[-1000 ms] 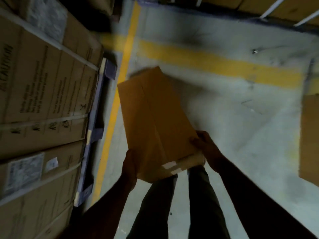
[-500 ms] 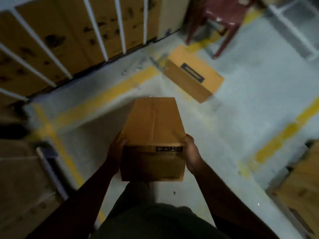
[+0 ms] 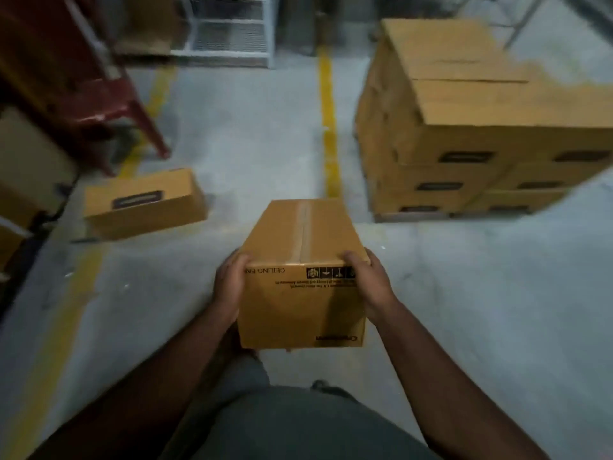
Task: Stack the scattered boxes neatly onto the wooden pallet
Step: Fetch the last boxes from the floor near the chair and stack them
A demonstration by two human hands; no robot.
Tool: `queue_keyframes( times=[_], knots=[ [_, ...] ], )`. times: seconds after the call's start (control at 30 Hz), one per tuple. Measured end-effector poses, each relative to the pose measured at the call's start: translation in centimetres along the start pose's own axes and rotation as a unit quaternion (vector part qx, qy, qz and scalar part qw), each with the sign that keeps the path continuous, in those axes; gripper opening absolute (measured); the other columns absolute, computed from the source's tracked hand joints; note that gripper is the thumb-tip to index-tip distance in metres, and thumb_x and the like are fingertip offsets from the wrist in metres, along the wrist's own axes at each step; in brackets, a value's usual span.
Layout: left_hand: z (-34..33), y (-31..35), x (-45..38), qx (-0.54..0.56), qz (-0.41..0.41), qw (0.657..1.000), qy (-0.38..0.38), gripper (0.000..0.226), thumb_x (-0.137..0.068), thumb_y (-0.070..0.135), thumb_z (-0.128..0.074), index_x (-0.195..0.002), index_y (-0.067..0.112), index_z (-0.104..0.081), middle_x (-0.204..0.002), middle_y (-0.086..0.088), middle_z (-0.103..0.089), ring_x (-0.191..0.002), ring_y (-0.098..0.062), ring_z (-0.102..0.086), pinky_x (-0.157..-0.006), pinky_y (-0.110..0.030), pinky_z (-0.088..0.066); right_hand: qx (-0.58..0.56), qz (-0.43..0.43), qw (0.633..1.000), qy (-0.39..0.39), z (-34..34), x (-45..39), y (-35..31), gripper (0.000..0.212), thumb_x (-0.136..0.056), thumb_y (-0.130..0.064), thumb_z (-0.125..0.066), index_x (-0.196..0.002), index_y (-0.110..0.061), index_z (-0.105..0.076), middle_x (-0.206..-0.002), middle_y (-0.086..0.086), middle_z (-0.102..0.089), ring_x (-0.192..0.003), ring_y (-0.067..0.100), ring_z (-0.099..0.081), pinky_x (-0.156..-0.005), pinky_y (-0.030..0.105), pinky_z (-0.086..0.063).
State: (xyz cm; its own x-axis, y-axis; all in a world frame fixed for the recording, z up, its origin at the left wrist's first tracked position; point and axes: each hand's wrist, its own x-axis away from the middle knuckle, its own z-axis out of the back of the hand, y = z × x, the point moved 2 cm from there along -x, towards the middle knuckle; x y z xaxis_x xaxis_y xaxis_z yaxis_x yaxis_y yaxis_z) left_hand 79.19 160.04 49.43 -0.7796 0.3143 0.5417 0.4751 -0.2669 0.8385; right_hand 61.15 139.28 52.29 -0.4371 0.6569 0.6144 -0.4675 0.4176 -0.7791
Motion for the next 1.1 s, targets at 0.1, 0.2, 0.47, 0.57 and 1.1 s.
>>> queue_keyframes(
  times=[0.1, 0.2, 0.47, 0.57, 1.1],
  knots=[
    [-9.7, 2.0, 0.2, -0.049, -0.009, 0.995, -0.083, 0.035, -0.08, 0.043, -0.063, -0.092, 0.012, -0.075, -0.083, -0.011, -0.071, -0.078, -0.029, -0.067, -0.075, -0.04, -0.051, -0.073, 0.007, 0.992, 0.101, 8.7, 0.7, -0.1, 0.047, -0.08, -0.051, -0.075, -0.122, -0.032, -0.066, -0.113, 0.0, -0.075, -0.102, 0.023, -0.072, -0.089, 0.047, -0.06],
    [-18.9, 3.5, -0.4, -0.067, 0.001, 0.986, -0.151, 0.038, -0.073, 0.045, -0.065, -0.091, 0.014, -0.077, -0.083, -0.008, -0.073, -0.081, -0.027, -0.068, -0.076, -0.04, -0.052, -0.12, 0.019, 0.975, 0.186, 15.3, 0.7, -0.7, 0.042, -0.078, -0.057, -0.074, -0.112, -0.032, -0.069, -0.104, -0.004, -0.078, -0.095, 0.02, -0.074, -0.081, 0.041, -0.061],
    [-39.5, 6.7, -2.9, -0.159, 0.009, 0.942, -0.297, 0.028, -0.072, 0.048, -0.067, -0.083, 0.024, -0.077, -0.086, -0.008, -0.072, -0.081, -0.027, -0.067, -0.076, -0.041, -0.051, -0.175, -0.036, 0.931, 0.317, 28.6, -2.7, -2.0, 0.075, -0.08, -0.069, -0.067, -0.142, -0.027, -0.058, -0.124, 0.004, -0.072, -0.112, 0.028, -0.069, -0.103, 0.056, -0.054],
    [-45.7, 7.3, -3.2, -0.174, 0.009, 0.921, -0.348, 0.025, -0.076, 0.045, -0.069, -0.086, 0.024, -0.078, -0.079, -0.004, -0.072, -0.075, -0.025, -0.067, -0.073, -0.039, -0.051, -0.194, -0.044, 0.911, 0.361, 32.3, -4.1, -2.2, 0.068, -0.09, -0.063, -0.065, -0.145, -0.023, -0.055, -0.125, 0.005, -0.071, -0.114, 0.027, -0.067, -0.106, 0.055, -0.051],
    [-90.5, 5.5, 1.3, -0.268, -0.008, 0.819, -0.507, 0.024, -0.085, 0.043, -0.06, -0.089, 0.02, -0.065, -0.083, -0.011, -0.06, -0.078, -0.026, -0.057, -0.075, -0.04, -0.045, -0.274, -0.073, 0.841, 0.46, 66.8, -16.2, -3.1, 0.077, -0.077, -0.071, -0.057, -0.144, -0.032, -0.055, -0.128, 0.001, -0.07, -0.117, 0.025, -0.065, -0.107, 0.057, -0.05]
  ],
)
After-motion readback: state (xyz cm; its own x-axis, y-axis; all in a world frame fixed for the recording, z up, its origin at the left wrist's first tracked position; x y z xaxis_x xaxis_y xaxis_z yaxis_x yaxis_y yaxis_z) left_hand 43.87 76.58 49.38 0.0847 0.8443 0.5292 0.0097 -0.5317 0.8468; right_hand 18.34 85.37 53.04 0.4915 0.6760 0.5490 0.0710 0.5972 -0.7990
